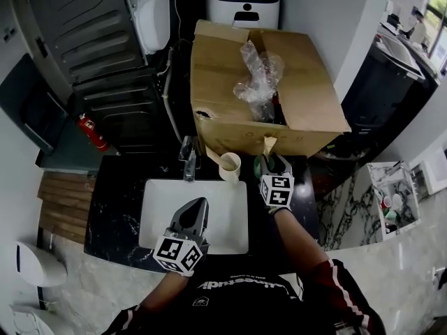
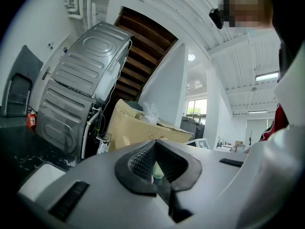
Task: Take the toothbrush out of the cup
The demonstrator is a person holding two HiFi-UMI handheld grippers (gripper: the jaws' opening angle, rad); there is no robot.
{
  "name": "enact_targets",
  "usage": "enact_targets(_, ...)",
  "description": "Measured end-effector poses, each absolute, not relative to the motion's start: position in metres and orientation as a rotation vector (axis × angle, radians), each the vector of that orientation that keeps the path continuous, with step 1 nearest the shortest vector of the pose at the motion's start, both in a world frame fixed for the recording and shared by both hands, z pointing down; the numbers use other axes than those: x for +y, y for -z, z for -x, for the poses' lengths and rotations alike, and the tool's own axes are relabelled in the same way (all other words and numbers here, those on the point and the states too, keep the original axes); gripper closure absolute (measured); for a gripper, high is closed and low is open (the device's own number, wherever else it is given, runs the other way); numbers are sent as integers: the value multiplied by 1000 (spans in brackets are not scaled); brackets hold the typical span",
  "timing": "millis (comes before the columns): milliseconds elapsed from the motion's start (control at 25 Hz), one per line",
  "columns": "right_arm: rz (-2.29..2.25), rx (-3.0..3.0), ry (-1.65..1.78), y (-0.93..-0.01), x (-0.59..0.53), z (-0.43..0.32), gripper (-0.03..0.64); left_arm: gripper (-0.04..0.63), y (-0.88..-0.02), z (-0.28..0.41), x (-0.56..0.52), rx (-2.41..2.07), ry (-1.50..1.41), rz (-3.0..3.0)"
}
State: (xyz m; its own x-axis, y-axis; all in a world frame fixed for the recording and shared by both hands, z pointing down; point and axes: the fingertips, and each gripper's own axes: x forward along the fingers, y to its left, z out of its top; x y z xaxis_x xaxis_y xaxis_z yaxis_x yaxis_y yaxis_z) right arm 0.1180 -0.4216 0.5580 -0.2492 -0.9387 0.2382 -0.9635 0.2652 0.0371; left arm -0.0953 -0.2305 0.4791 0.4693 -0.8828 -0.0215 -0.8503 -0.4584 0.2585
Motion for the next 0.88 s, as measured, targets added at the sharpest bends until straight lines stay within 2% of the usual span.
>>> enact_targets(240,-1788,-2299,-182,-562,-435,-119,460,581,-481,99,-232,-1520,220,-2492)
enact_targets(320,-1789,-2282,-164,-562,-436,-120,540,581,-482,98,-231,-1520,218,-2489)
enact_targets(400,-1776,-2273,-144,-562,-436,-119,568,581,-483,97,-231,-1520,217,-2487)
enact_targets(880,-1793,-2312,-53,-533,-430,-121,580,581,-483,91,-229,-1515,209,-2501)
